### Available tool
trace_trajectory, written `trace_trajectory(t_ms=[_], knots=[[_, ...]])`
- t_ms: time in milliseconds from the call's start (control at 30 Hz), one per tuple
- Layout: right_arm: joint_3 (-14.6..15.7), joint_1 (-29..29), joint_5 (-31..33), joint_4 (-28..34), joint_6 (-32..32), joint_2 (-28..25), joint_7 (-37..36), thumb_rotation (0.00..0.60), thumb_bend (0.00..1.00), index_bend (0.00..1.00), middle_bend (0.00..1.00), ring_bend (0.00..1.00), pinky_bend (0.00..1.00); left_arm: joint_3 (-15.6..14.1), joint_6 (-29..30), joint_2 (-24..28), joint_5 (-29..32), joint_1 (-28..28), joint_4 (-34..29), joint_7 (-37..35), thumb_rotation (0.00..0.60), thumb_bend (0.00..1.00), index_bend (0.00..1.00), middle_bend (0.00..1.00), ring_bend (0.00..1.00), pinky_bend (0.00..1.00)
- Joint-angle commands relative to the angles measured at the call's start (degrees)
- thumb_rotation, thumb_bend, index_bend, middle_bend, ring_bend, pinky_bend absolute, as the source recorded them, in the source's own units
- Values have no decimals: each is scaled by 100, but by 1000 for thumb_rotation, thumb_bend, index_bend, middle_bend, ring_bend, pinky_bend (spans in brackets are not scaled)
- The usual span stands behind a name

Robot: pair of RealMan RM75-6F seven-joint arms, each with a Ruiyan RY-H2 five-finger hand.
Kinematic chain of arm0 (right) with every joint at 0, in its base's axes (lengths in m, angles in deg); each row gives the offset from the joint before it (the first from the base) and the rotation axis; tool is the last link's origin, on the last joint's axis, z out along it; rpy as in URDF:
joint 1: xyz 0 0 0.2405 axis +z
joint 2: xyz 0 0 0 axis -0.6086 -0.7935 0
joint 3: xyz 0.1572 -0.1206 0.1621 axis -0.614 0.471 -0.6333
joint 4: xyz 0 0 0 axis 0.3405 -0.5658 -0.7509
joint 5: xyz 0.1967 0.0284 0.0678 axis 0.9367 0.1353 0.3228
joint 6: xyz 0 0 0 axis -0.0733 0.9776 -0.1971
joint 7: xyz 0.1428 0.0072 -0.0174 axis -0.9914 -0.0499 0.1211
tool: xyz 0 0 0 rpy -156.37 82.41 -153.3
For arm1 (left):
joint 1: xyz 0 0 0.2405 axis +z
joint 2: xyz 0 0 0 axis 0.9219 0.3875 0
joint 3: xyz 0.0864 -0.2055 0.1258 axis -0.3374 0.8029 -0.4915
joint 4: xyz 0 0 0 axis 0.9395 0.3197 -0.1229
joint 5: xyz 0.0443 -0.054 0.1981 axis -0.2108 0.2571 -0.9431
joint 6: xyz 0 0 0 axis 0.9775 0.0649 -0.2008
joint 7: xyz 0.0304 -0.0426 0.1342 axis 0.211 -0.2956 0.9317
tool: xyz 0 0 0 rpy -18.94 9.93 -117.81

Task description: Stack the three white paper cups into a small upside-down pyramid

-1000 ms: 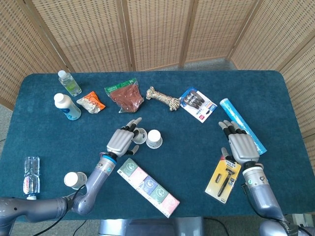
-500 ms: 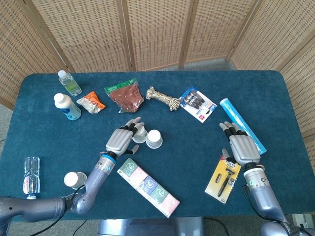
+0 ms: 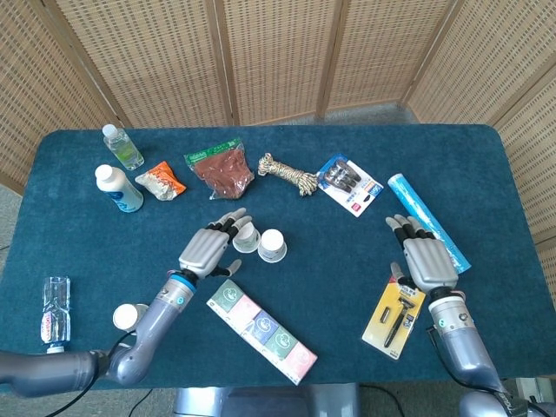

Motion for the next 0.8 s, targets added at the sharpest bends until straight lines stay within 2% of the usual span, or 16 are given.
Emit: trace_trajectory(t_ms=[33,300,433,633,800], knots=[[-12,11,6,6,-5,-1,10,600,477,17,0,0,210,-125,117,420,-313,155,-413,-125,600,430,0,0,0,159],[-50,81,99,-65,-89,39,34,600,479,17,0,0,210,-471,-34,1758,-1081,530,-1425,-882,600,429,0,0,0,73],[-69,119,162,-141,-125,88,42,600,478,16,0,0,210,-803,-259,2574,-1786,686,-1765,-1388,600,430,0,0,0,7],[-75,145,204,-233,-141,219,18,600,480,17,0,0,210,-1326,-335,3373,-2823,921,-1924,-2176,600,430,0,0,0,0],[-75,157,256,-258,-101,287,60,600,480,17,0,0,211,-1777,-282,3752,-3423,1127,-1842,-2488,600,430,0,0,0,0]])
